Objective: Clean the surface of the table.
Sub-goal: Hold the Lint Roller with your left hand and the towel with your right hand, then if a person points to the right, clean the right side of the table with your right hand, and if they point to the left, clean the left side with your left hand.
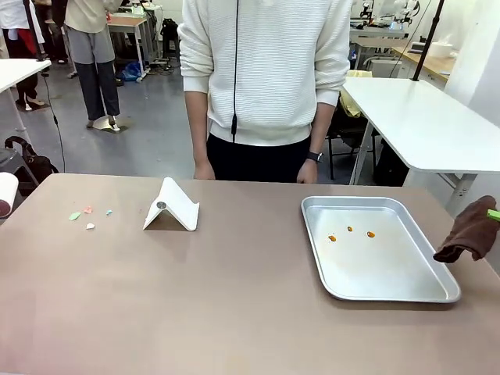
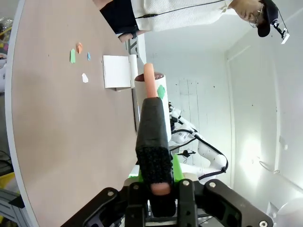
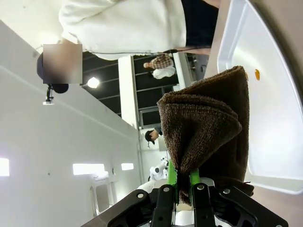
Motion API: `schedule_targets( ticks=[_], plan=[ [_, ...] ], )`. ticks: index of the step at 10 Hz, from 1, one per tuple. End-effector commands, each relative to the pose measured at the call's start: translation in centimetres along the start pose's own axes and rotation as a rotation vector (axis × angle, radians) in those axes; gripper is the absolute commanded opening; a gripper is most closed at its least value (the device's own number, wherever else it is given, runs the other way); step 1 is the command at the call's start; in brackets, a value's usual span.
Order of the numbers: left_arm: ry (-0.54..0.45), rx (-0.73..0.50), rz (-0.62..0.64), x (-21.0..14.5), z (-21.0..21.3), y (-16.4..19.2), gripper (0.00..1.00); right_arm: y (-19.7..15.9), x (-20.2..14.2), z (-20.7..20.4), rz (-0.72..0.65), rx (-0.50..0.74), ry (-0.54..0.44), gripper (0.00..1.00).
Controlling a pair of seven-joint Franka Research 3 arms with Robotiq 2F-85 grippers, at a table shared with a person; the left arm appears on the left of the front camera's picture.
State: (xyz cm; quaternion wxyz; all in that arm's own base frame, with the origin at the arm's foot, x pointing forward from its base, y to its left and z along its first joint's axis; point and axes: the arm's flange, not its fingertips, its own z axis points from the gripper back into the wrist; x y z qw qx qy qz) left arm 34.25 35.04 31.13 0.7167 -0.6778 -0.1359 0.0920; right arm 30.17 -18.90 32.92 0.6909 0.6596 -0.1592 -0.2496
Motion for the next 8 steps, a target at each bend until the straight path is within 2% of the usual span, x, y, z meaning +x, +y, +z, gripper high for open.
schedule_targets(
  ticks=[1,8],
  plan=[
    [0.023,0.011,-0.031,-0.54,-0.10,-0.64,0.00,0.69,-0.32,0.15,0.013,-0.008,0.015,0.00],
    [0.023,0.011,-0.031,-0.54,-0.10,-0.64,0.00,0.69,-0.32,0.15,0.013,-0.008,0.015,0.00]
  ],
)
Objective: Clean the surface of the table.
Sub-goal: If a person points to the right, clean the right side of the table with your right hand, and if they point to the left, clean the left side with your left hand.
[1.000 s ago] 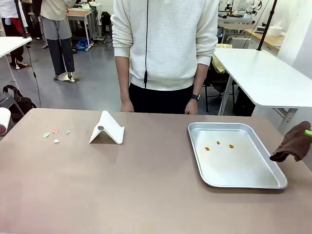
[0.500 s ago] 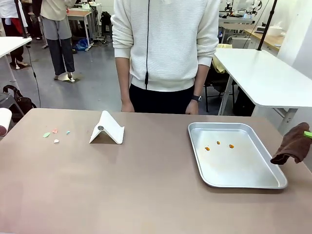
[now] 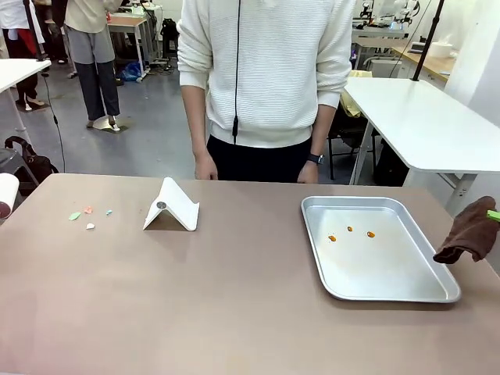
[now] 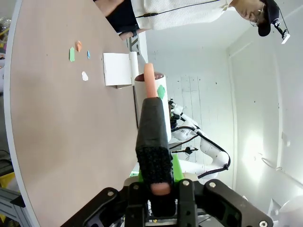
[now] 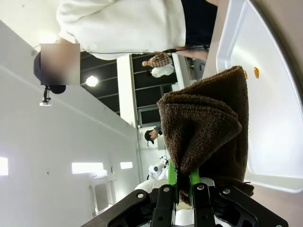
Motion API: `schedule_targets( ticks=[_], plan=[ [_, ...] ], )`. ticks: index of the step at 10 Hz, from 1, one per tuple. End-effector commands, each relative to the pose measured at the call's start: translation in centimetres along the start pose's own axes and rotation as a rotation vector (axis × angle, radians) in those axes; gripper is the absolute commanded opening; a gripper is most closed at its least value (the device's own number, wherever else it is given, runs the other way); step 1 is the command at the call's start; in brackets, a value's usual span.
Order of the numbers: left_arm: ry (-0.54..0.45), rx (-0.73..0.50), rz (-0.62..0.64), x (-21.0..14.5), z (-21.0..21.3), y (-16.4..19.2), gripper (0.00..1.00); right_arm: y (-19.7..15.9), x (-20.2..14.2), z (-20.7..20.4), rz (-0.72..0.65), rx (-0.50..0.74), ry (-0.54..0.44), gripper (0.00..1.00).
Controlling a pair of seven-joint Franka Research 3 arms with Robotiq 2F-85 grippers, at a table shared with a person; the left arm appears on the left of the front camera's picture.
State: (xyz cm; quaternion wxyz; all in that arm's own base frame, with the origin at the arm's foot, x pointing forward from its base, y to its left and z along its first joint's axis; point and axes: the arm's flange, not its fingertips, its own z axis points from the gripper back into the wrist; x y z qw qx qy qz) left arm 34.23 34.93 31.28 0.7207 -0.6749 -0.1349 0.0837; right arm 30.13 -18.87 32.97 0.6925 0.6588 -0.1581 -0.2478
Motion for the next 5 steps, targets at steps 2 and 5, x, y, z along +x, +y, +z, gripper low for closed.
schedule_targets(
  ticks=[2,5],
  plan=[
    [0.010,0.004,-0.019,-0.49,-0.01,-0.48,0.00,0.65,-0.26,0.15,0.011,-0.004,0.011,0.00],
    [0.010,0.004,-0.019,-0.49,-0.01,-0.48,0.00,0.65,-0.26,0.15,0.011,-0.004,0.011,0.00]
  ],
)
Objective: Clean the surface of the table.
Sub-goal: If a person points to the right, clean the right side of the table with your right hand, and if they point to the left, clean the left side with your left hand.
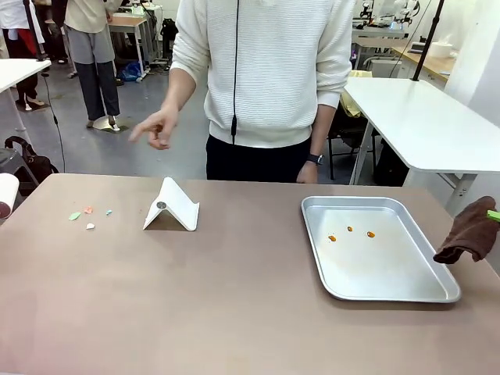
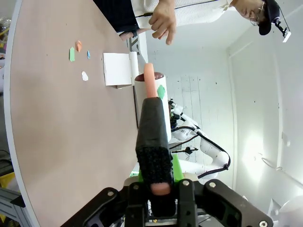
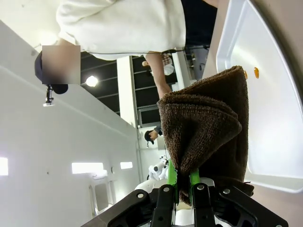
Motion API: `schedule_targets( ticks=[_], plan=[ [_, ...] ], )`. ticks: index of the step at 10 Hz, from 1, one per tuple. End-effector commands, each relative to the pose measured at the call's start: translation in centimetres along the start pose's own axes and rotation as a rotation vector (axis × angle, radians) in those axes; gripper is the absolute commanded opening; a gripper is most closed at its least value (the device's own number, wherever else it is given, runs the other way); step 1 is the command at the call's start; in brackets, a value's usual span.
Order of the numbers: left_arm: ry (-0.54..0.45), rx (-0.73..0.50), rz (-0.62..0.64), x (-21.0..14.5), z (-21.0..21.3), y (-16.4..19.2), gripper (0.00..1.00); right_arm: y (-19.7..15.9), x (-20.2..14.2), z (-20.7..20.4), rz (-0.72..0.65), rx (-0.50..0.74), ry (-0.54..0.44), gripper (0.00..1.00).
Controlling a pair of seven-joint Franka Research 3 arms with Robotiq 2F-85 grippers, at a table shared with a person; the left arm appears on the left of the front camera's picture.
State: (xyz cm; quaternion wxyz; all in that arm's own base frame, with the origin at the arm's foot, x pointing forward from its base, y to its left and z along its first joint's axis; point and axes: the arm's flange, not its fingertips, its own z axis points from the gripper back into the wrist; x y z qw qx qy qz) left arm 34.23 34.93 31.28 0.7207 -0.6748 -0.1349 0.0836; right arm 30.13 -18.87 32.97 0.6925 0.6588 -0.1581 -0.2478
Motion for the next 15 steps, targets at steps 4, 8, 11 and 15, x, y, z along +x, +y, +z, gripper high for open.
schedule_targets(
  ticks=[4,8,11,15],
  plan=[
    [0.010,0.003,-0.019,-0.5,0.0,-0.5,0.00,0.6,-0.3,0.2,0.011,-0.004,0.011,0.00],
    [0.010,0.003,-0.019,-0.5,0.0,-0.5,0.00,0.6,-0.3,0.2,0.011,-0.004,0.011,0.00],
    [-0.147,0.064,-0.018,0.4,-1.4,-0.6,0.22,0.6,-0.3,0.2,0.011,-0.004,0.011,0.00],
    [-0.158,0.264,0.091,2.7,-4.8,-1.4,0.22,0.6,-0.3,0.2,0.011,-0.004,0.011,0.00]
  ],
)
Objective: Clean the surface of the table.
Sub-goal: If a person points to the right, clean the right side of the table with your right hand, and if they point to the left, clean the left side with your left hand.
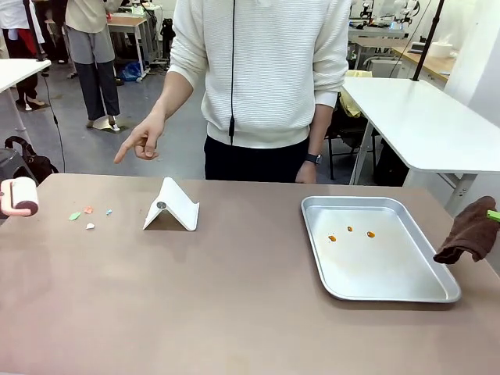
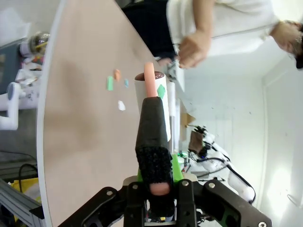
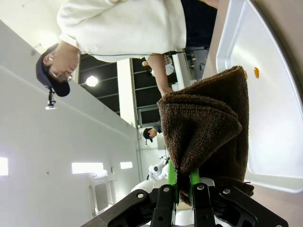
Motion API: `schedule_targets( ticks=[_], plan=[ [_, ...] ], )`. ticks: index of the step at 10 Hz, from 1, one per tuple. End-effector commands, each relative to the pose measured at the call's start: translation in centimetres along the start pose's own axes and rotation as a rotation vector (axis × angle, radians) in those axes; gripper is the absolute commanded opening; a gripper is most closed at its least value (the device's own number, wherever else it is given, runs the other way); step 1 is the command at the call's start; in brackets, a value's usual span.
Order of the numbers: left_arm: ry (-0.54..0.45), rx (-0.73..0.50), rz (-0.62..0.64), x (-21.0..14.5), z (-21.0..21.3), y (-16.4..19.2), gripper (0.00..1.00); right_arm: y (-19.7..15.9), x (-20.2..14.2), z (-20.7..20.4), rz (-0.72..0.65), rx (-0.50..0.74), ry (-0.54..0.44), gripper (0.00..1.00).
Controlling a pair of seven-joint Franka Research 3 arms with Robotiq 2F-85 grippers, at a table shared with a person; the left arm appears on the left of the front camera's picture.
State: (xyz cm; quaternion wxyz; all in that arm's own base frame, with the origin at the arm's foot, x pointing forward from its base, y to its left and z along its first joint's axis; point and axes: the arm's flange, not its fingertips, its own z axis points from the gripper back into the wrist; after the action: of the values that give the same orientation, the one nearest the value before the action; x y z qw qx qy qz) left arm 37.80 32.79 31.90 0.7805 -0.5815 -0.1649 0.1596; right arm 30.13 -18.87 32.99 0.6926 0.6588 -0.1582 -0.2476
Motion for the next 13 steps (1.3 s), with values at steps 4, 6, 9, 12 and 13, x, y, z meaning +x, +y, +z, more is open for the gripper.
schedule_targets(
  ticks=[4,6,9,12,13],
  plan=[
    [-0.033,0.170,0.101,0.8,-4.0,-1.4,0.22,0.6,-0.3,0.2,0.011,-0.004,0.011,0.00],
    [-0.046,0.240,0.050,0.6,-4.4,-1.4,0.22,0.6,-0.3,0.2,0.011,-0.004,0.011,0.00],
    [0.009,0.285,0.025,-0.2,-5.0,-1.8,0.22,0.6,-0.3,0.2,0.011,-0.004,0.011,0.00],
    [0.094,0.307,0.022,-0.5,-5.2,-1.7,0.22,0.6,-0.3,0.2,0.011,-0.004,0.011,0.00],
    [0.092,0.315,0.017,-0.4,-5.2,-1.7,0.22,0.6,-0.3,0.2,0.011,-0.004,0.011,0.00]
  ],
)
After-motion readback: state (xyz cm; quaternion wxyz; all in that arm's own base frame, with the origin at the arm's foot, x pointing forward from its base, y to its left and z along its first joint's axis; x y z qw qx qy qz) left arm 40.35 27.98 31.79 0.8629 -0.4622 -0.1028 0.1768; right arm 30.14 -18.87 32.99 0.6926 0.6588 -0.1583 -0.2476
